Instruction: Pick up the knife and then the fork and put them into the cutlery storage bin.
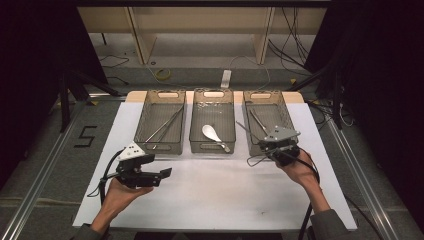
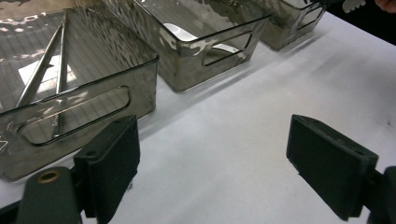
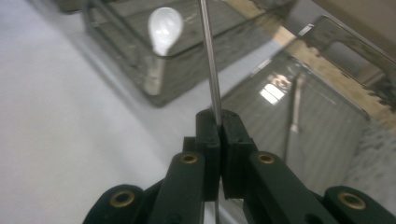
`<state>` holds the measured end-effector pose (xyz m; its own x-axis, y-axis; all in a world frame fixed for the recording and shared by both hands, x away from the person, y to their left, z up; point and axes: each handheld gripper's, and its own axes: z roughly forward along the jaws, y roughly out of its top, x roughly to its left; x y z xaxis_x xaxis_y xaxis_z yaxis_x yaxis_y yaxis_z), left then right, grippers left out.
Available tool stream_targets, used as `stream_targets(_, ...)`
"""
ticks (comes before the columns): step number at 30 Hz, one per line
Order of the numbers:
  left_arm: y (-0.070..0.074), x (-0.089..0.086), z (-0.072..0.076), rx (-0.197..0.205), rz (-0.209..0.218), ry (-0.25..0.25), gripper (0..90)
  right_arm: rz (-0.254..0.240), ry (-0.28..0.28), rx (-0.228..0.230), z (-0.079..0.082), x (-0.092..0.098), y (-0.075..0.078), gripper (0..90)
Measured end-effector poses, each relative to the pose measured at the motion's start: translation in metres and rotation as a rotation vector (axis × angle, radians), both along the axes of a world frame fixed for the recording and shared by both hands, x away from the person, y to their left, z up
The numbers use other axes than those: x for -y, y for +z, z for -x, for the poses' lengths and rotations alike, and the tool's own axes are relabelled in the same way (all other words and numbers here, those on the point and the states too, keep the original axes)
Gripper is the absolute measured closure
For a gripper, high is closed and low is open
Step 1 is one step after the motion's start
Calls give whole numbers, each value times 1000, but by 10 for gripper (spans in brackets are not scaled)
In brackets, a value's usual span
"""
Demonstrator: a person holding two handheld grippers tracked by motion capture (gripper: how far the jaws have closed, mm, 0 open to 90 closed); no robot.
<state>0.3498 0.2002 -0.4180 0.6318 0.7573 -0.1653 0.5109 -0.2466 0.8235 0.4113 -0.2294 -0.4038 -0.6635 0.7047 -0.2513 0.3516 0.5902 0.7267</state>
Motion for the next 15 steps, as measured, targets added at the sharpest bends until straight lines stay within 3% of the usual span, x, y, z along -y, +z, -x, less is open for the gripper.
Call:
stream_targets(5, 0, -2, 1, 13, 5, 17, 168, -36, -82, -10, -22, 10, 6, 883)
stream_targets(15, 1, -3, 2, 34, 1, 23, 163, -92, -189, -63, -70, 15, 21, 882)
